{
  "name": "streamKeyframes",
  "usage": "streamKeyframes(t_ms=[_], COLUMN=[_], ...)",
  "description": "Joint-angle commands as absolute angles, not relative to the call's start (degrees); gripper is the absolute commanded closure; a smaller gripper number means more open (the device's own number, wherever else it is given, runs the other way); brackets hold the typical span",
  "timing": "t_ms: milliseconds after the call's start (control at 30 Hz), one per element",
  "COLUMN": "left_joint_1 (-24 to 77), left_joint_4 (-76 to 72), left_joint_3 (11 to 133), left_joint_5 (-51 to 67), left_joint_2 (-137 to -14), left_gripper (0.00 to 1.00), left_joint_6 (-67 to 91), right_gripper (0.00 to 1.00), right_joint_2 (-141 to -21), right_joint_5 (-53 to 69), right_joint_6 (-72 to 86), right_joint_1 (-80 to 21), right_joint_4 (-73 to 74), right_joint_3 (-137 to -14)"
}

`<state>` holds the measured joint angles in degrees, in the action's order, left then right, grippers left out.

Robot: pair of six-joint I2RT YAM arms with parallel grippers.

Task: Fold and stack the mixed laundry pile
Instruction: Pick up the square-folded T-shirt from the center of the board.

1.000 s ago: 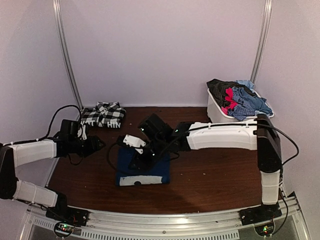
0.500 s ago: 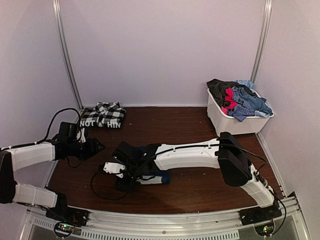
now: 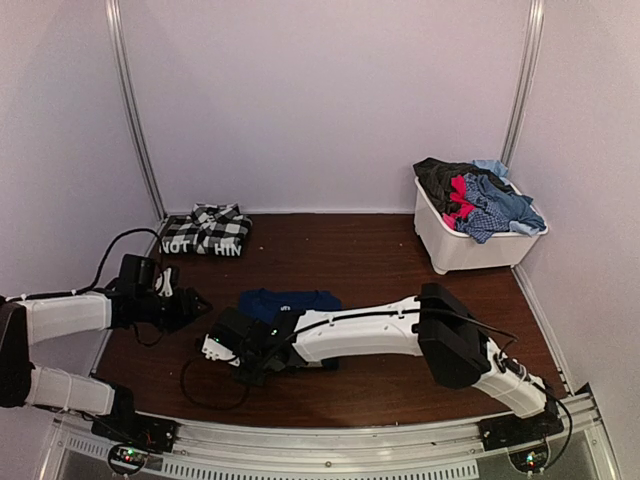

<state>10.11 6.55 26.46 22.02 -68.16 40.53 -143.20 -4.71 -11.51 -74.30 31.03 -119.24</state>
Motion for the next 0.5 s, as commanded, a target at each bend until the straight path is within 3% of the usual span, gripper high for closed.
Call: streamKeyframes(t_ms=[0,233,267,300,333,467], left_joint_1=[9.7,9.8,9.8,9.9,10.0,11.0], left_joint_4=[1.8,-8.6,-10.2,-11.9,-13.2,-18.2], left_joint_3=[24.1,19.2,18.8,18.6,18.6,19.0], left_joint_5=[26.0,31.7,32.3,32.8,33.0,33.6], left_joint_2=[-68.4,-66.6,-66.5,-66.6,-66.7,-67.8], left_gripper=[0.31,0.21,0.18,0.06,0.03,0.02], left_joint_6=[41.4,48.2,49.0,50.2,51.1,55.5], right_gripper=[1.00,1.00,1.00,1.00,1.00,1.00], right_joint_2=[-139.2,-127.8,-127.6,-127.6,-127.5,-126.4], right_joint_5=[-9.5,1.5,2.1,2.8,3.2,3.9], right_joint_6=[-10.3,-8.4,-8.4,-8.5,-8.7,-9.1], right_joint_1=[-72.9,-67.2,-66.6,-66.3,-66.0,-65.8], right_joint_4=[29.4,18.3,18.1,18.0,18.0,16.3], right_joint_3=[-112.3,-103.6,-103.4,-103.4,-103.2,-102.4])
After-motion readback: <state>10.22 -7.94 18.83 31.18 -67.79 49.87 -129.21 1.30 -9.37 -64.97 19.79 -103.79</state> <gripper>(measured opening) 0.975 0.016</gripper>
